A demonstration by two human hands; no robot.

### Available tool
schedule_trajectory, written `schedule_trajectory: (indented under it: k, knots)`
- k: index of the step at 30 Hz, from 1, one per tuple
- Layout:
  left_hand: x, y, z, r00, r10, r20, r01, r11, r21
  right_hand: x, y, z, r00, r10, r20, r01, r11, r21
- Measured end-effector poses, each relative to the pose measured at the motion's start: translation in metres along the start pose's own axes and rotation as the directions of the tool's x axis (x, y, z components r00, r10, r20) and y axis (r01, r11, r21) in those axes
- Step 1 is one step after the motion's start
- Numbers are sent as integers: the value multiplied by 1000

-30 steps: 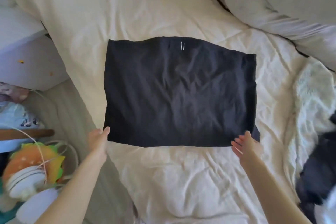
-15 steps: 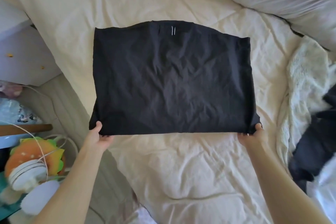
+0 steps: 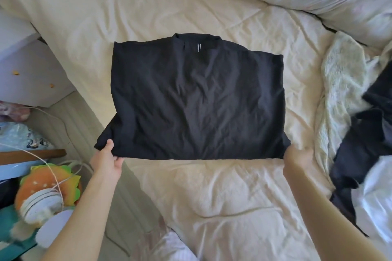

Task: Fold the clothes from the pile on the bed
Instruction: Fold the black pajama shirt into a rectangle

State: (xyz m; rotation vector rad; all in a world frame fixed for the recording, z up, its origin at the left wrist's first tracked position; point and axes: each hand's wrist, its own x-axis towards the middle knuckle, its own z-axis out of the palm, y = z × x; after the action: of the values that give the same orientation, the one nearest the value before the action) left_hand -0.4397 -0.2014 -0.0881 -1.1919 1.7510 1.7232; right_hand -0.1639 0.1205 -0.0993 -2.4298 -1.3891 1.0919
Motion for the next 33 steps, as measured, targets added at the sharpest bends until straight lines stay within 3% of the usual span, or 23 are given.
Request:
schedule_trajectory:
  k: [1,2,4,5,6,8,10,12,13,15,17,18,19,21,24,26,29,33]
  knots:
    - [-9,0,5,997,71,3,-71,997,23,-6,-2,1,984,-172,-56,166,982,-92]
    - [-21,0,10,990,143,-5,-142,989,37,-15,-1,3,902,-429,-39,413,886,-211]
    - [-46,-2,21,951,309,-11,-306,945,114,-35,10,8,650,-742,167,744,574,-342]
    - [-58,-5,26,917,398,-2,-391,902,180,-43,16,14,570,-764,302,815,478,-329]
    - [-71,-7,33,874,486,25,-477,846,239,-49,23,20,536,-726,432,844,438,-310]
    - [-96,-12,52,764,634,122,-635,705,315,-60,31,31,508,-585,632,848,470,-247]
    - [-124,-20,79,669,695,263,-741,595,313,-67,29,33,571,-444,691,703,700,-130]
    - [-150,-37,111,574,700,424,-818,510,265,-67,21,25,676,-351,648,424,904,47]
    - [-162,-49,126,507,689,519,-860,448,245,-64,15,20,708,-292,643,244,956,166]
    - [-182,-77,153,364,536,762,-917,347,194,-48,2,9,688,-196,698,-157,900,407]
    - [-195,-107,171,251,157,955,-942,268,204,-26,-9,-5,697,-170,697,-415,697,585]
    - [-195,-121,174,200,-16,980,-964,177,199,-14,-14,-11,720,-149,677,-459,630,627]
    - [-191,-133,174,159,-101,982,-983,72,166,-5,-17,-16,743,-124,658,-462,617,638]
    - [-179,-145,164,104,-62,993,-986,-140,94,8,-20,-19,781,-65,621,-403,707,581]
    - [-153,-146,135,158,98,983,-900,-395,184,16,-21,-14,818,6,575,-308,850,429]
    - [-134,-141,117,233,150,961,-836,-474,277,16,-24,-7,826,24,563,-276,889,366]
    - [-113,-135,101,328,108,939,-776,-536,333,15,-29,6,831,17,556,-203,940,275]
    - [-106,-136,95,320,99,942,-786,-527,322,17,-34,5,905,-112,410,-18,954,300]
